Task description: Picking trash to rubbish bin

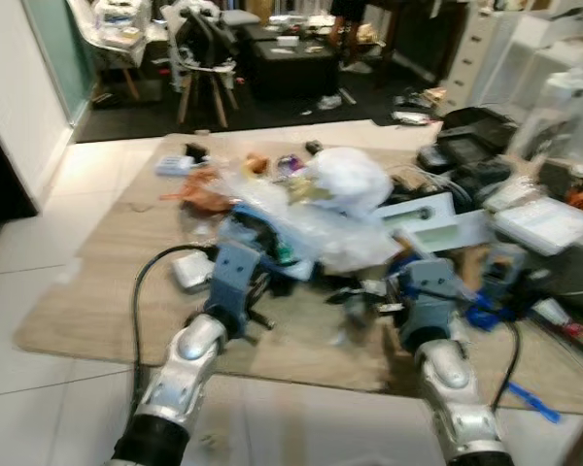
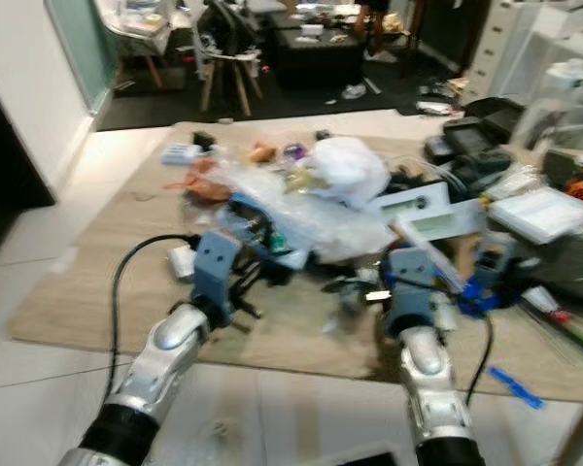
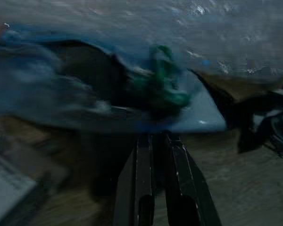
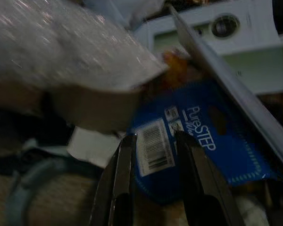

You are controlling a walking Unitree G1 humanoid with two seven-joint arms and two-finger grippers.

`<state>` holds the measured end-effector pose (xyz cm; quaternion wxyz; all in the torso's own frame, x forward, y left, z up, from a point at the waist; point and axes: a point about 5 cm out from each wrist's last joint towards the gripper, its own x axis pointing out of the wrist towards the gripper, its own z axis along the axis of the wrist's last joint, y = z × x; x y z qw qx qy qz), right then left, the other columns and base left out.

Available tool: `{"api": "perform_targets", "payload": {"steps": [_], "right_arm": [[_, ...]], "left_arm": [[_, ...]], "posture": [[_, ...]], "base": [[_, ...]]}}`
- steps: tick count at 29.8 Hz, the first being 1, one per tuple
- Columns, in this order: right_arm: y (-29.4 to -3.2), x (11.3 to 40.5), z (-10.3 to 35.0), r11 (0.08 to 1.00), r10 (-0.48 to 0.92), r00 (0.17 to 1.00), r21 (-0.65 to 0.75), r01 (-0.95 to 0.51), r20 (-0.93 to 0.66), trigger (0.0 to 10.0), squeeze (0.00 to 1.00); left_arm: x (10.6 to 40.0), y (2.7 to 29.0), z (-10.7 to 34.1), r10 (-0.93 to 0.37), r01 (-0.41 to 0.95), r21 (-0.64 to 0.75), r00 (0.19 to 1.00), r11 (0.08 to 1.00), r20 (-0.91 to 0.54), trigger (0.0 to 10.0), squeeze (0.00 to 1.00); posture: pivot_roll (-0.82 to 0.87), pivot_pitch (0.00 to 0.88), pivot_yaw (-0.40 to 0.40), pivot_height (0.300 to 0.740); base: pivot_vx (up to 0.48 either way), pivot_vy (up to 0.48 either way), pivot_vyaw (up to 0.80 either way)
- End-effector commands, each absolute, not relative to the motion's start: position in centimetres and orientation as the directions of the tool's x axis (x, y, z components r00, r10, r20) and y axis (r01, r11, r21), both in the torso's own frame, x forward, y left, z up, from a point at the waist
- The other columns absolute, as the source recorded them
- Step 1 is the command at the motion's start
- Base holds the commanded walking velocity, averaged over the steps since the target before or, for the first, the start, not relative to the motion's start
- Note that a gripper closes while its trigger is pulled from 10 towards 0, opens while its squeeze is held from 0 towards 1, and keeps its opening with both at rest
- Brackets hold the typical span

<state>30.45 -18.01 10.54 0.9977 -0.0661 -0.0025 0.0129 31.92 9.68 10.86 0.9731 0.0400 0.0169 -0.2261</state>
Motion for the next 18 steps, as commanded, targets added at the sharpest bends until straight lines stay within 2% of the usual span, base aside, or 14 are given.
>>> {"api": "perform_targets", "payload": {"steps": [1, 7, 13, 18], "right_arm": [[-17.83, 30.31, 10.09, 0.991, 0.033, 0.999, -0.132, -0.035, -0.020, 10.0, 0.00], [-17.66, 30.33, 10.04, 0.990, 0.041, 0.999, -0.131, -0.044, -0.025, 10.0, 0.00], [-17.55, 30.26, 9.96, 0.990, 0.049, 0.998, -0.130, -0.052, -0.031, 10.0, 0.00], [-17.61, 30.22, 9.93, 0.990, 0.050, 0.998, -0.132, -0.054, -0.034, 10.0, 0.00]], "left_arm": [[31.83, 10.01, 10.53, -0.431, 0.436, 0.073, 0.900, 0.897, -0.067, 10.0, 0.00], [31.88, 10.05, 10.44, -0.430, 0.435, 0.080, 0.900, 0.897, -0.075, 10.0, 0.00], [31.95, 9.98, 10.39, -0.431, 0.437, 0.072, 0.899, 0.897, -0.081, 10.0, 0.00], [31.95, 9.88, 10.41, -0.428, 0.434, 0.076, 0.900, 0.898, -0.078, 10.0, 0.00]], "posture": [[-0.13, 0.041, 0.001, 0.740], [-0.13, 0.039, 0.002, 0.740], [-0.13, 0.041, 0.002, 0.740], [-0.13, 0.043, -0.001, 0.740]], "base": [[0.000, 0.000, 0.00], [0.000, 0.000, 0.00], [0.000, 0.480, 0.00], [0.000, 0.000, 0.00]]}}
